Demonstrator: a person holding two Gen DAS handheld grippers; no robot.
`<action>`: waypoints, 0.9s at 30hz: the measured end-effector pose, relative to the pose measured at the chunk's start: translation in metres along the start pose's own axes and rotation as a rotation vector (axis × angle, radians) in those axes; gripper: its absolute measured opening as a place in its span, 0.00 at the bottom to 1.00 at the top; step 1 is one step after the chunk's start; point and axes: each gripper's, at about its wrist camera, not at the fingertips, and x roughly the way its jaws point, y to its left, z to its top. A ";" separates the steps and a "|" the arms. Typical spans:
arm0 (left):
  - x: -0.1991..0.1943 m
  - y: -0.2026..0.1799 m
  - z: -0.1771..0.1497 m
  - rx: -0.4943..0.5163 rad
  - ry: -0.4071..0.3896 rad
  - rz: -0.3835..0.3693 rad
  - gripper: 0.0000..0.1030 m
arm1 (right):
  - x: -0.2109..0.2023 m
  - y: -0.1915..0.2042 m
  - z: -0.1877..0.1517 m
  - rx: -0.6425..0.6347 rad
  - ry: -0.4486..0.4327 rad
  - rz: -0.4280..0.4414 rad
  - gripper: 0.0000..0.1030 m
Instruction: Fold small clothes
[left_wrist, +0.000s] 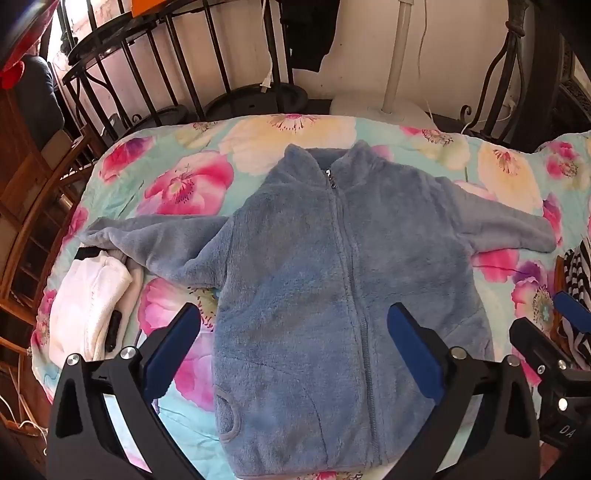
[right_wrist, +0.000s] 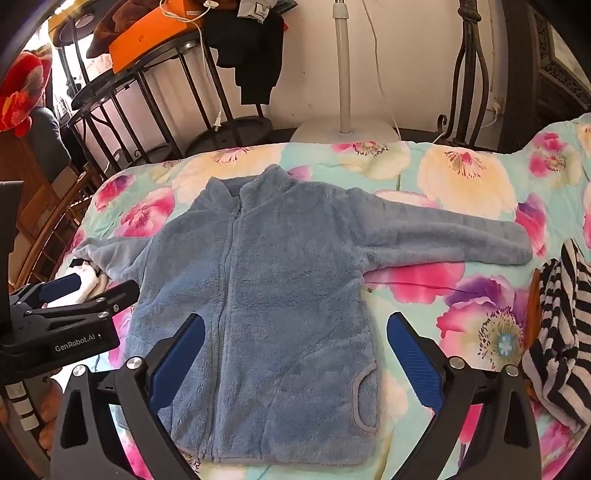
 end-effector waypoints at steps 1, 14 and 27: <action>0.001 0.001 0.000 -0.001 0.001 -0.002 0.96 | 0.000 0.000 0.000 0.004 0.004 0.002 0.96; 0.004 0.004 -0.003 -0.010 0.006 -0.002 0.96 | 0.002 -0.001 0.000 0.021 0.015 0.007 0.96; 0.004 0.005 -0.003 -0.010 0.008 -0.004 0.96 | 0.003 -0.003 0.000 0.026 0.021 0.010 0.96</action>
